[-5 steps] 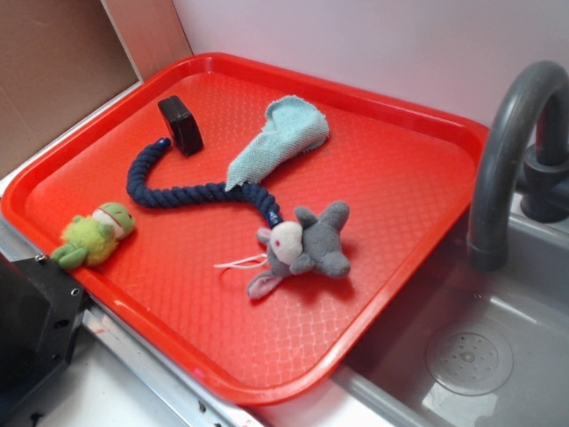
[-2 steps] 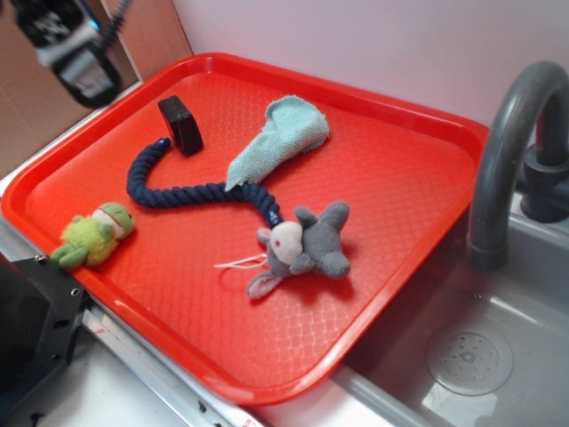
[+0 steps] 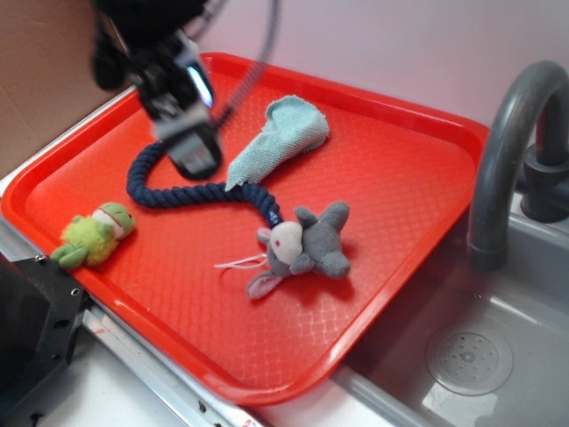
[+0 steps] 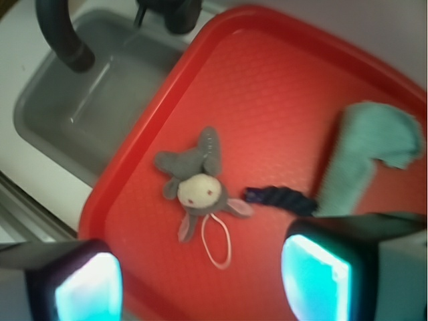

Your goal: Grab the gray animal.

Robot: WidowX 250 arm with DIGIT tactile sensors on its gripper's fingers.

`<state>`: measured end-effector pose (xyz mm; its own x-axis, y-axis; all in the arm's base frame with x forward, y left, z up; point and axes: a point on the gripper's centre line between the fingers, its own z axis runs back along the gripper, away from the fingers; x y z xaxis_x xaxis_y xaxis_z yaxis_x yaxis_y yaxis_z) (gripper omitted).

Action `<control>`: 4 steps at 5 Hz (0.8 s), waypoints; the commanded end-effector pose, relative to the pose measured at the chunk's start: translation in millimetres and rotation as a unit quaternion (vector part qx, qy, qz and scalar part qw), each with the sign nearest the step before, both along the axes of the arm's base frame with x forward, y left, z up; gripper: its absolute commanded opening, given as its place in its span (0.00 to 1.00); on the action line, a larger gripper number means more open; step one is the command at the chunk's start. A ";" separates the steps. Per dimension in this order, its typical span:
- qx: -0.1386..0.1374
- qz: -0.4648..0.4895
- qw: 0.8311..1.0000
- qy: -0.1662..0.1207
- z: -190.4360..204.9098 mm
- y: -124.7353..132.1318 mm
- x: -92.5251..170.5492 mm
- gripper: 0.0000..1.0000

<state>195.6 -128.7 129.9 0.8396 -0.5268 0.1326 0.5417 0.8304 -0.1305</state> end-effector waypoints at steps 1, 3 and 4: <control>0.033 -0.045 0.998 0.029 -37.2 -21.2 5.1 1.00; 0.072 -0.054 0.993 0.079 -72.4 -20.3 7.0 1.00; 0.092 -0.057 0.990 0.090 -79.6 -17.3 10.0 1.00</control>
